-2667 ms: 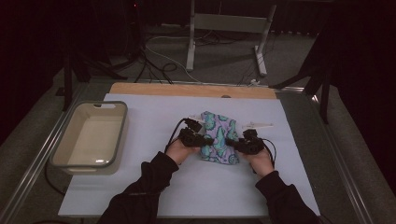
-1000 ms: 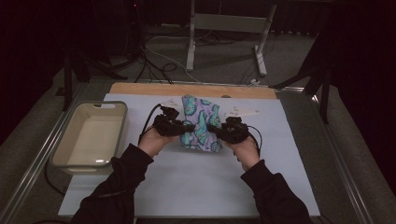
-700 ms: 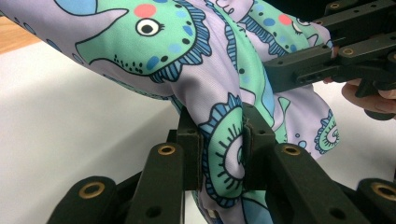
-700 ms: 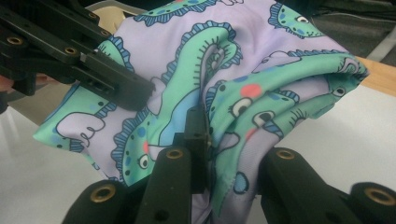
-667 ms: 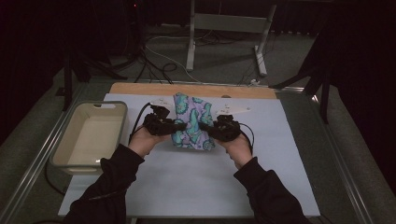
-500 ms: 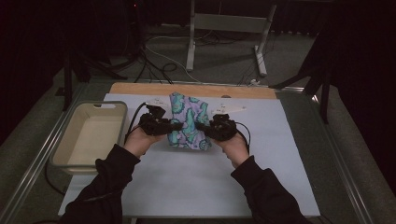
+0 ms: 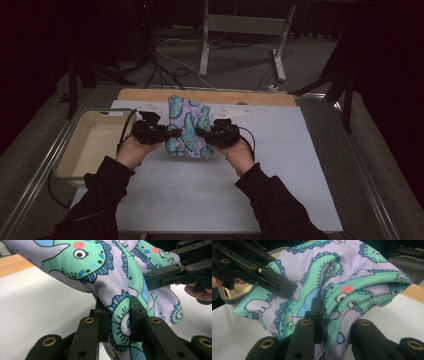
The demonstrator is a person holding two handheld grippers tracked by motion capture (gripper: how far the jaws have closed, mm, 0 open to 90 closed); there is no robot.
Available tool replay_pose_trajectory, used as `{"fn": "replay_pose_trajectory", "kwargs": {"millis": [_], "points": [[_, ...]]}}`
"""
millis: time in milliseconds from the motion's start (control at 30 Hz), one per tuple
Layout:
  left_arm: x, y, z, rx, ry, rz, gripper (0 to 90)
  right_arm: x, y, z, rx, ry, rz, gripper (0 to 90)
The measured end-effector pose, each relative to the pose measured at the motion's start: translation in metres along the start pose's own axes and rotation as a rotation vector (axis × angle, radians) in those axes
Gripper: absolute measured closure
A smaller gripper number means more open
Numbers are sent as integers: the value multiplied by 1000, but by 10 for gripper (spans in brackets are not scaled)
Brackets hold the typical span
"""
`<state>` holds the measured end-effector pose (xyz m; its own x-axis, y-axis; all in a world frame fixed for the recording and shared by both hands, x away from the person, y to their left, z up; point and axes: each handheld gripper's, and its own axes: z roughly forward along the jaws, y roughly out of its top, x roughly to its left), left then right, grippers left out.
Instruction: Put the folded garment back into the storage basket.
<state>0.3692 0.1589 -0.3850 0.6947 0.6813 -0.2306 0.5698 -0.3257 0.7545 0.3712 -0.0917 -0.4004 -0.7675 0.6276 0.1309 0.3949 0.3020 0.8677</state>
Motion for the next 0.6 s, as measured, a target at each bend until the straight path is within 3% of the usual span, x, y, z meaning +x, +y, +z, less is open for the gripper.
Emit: {"fn": "replay_pose_trajectory", "kwargs": {"millis": [300,600], "points": [[16,-12,-22,-14,19,-29,743,14,11,17,2,31,-14,780],[27,-21,-38,-21,44,-45,743,29,20,31,7,33,-45,780]]}}
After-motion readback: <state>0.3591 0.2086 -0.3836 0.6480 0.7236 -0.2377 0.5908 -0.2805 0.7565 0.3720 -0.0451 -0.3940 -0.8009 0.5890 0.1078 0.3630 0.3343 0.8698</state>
